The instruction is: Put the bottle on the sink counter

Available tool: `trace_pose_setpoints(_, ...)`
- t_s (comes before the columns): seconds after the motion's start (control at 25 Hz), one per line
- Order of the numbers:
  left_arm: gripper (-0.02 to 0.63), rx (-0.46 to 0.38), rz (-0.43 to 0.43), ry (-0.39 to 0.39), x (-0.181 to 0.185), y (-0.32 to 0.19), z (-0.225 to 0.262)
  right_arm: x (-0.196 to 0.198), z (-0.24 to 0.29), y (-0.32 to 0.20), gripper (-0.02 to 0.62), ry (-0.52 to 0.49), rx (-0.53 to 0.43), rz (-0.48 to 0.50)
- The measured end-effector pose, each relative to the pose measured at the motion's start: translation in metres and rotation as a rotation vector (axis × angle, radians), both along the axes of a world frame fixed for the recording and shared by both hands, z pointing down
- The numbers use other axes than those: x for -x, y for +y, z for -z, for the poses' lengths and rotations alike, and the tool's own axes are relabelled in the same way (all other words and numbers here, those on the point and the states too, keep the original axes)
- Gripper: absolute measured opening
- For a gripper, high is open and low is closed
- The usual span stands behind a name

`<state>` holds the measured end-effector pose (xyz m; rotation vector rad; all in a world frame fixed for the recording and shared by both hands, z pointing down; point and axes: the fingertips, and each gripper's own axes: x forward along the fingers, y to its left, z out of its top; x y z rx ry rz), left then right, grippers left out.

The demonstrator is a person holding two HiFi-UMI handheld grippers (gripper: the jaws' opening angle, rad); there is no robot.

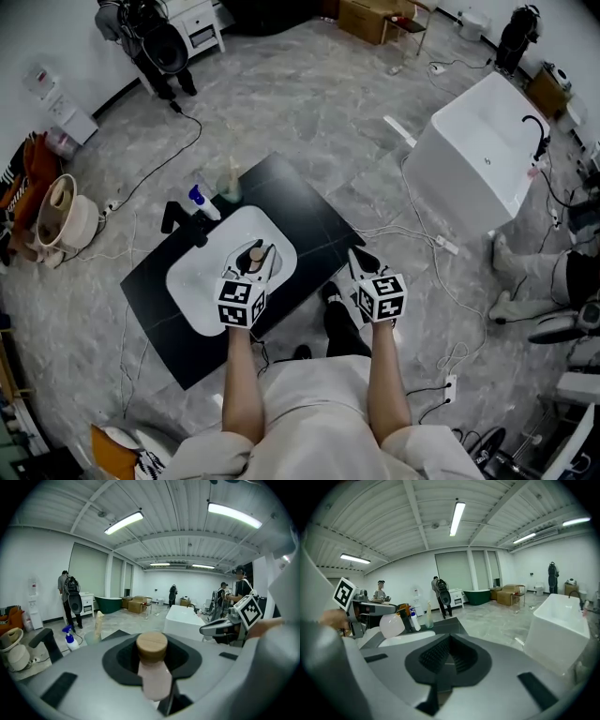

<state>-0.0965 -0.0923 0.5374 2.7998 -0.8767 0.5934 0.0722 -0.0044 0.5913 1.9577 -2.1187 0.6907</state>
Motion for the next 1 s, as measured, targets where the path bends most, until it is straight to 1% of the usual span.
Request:
trace_pose_setpoints(0.16, 0.109, -0.014, 0.048, -0.004, -0.006, -0.021, 0.0, -0.009, 0.001, -0.031, 0.005, 0.011, -0.001, 0.052)
trace_pose_setpoints(0.4, 0.109, -0.009, 0.103, -0.017, -0.014, -0.046, -0.001, -0.017, 0.002, -0.074, 0.005, 0.002, -0.005, 0.128)
trace_pose_setpoints(0.6, 0.109, -0.008, 0.159, -0.023, -0.019, -0.062, 0.001, -0.018, 0.006, -0.102, 0.005, 0.007, -0.011, 0.206)
trace_pose_setpoints(0.84, 0.109, -0.009, 0.21, -0.037, -0.028, -0.077, -0.005, -0.024, 0.003, -0.131, 0.005, 0.003, -0.012, 0.273)
trace_pose_setpoints(0.92, 0.109, -0.009, 0.217, -0.043, -0.033, -0.083, -0.008, -0.023, 0.001, -0.142, 0.005, 0.013, -0.011, 0.313)
trace_pose_setpoints(1.0, 0.109, -0.014, 0.215, -0.044, -0.038, -0.091, -0.01, -0.022, 0.003, -0.156, 0.005, 0.036, -0.02, 0.375)
